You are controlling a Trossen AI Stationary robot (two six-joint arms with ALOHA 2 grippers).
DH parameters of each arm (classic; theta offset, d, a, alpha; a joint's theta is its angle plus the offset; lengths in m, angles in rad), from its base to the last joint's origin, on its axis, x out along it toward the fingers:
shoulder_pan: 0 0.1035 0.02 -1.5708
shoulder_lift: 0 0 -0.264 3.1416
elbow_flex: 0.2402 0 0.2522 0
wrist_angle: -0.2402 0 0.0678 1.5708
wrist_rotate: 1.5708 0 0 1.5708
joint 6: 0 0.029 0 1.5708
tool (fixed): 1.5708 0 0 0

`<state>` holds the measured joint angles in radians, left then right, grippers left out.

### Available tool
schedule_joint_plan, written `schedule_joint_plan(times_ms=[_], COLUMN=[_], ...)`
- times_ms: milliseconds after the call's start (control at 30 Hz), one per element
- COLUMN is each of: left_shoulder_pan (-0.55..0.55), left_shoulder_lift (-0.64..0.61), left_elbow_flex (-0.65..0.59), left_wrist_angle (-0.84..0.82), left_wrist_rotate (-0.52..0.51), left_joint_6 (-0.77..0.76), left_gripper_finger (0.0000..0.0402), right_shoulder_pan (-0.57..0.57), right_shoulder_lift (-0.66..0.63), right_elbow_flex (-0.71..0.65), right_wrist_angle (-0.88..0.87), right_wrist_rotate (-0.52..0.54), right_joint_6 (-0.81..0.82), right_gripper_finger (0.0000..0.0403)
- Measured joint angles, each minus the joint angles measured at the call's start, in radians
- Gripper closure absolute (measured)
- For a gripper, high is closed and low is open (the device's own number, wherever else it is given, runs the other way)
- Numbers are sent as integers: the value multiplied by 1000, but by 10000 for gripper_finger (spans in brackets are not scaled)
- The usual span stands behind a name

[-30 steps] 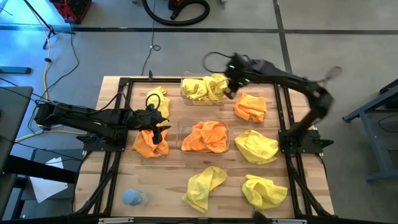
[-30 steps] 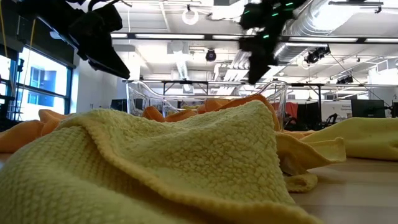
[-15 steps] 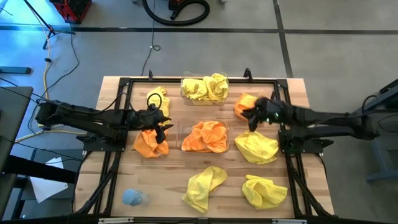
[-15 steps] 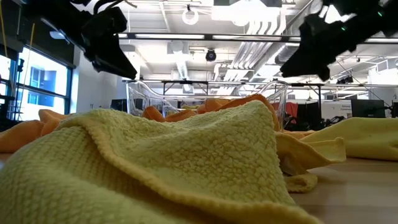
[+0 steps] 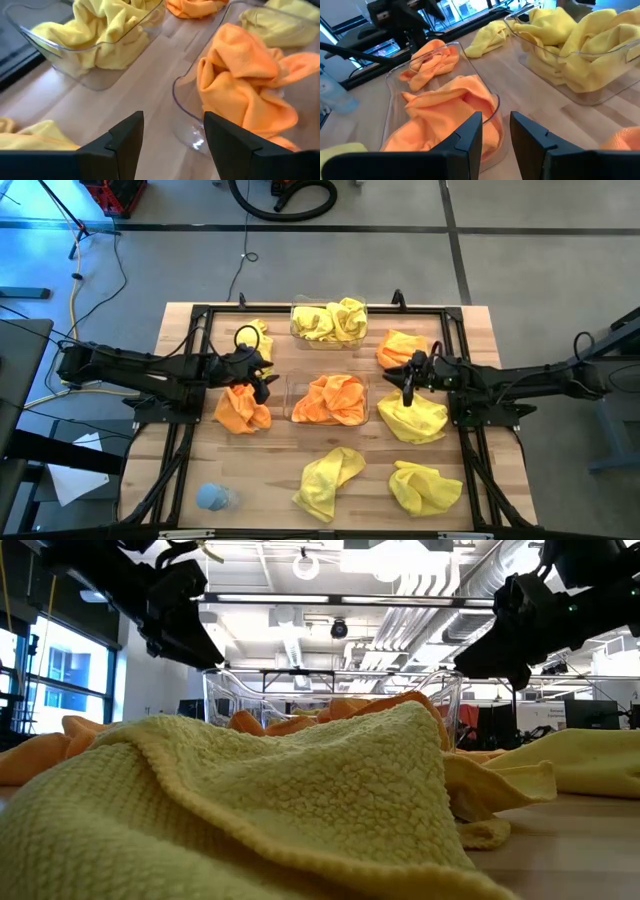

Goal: Sort microfiber towel by color & place in baskets
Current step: Put the orange microfiber towel into the bottom transparent bin

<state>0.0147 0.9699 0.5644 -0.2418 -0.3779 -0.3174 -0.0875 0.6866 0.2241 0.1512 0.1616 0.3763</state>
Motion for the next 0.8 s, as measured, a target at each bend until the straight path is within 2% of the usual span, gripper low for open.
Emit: schedule_joint_plan(times_ms=[100, 200, 333, 467, 567, 800], left_shoulder_pan=[-9, -29, -37, -26, -33, -35], left_shoulder_lift=[11, 51, 140, 221, 276, 403], left_elbow_flex=[55, 129, 225, 260, 237, 172], left_wrist_angle=[-106, -294, -550, -745, -790, -738], left_wrist_rotate=[-6, -32, -78, 93, 192, 242], left_joint_6=[-30, -149, -480, -746, -845, -912], left_gripper_finger=[205, 206, 206, 206, 206, 206], right_shoulder_pan=[14, 23, 25, 24, 24, 24], right_shoulder_lift=[1, 1, 1, 1, 1, 1], right_elbow_flex=[0, 0, 0, 0, 0, 0], right_wrist_angle=[-30, -55, -62, -65, -65, -66], right_wrist_rotate=[0, 0, 0, 0, 0, 1], right_joint_6=[0, -3, -11, -11, -11, -18], right_gripper_finger=[309, 309, 309, 309, 309, 309])
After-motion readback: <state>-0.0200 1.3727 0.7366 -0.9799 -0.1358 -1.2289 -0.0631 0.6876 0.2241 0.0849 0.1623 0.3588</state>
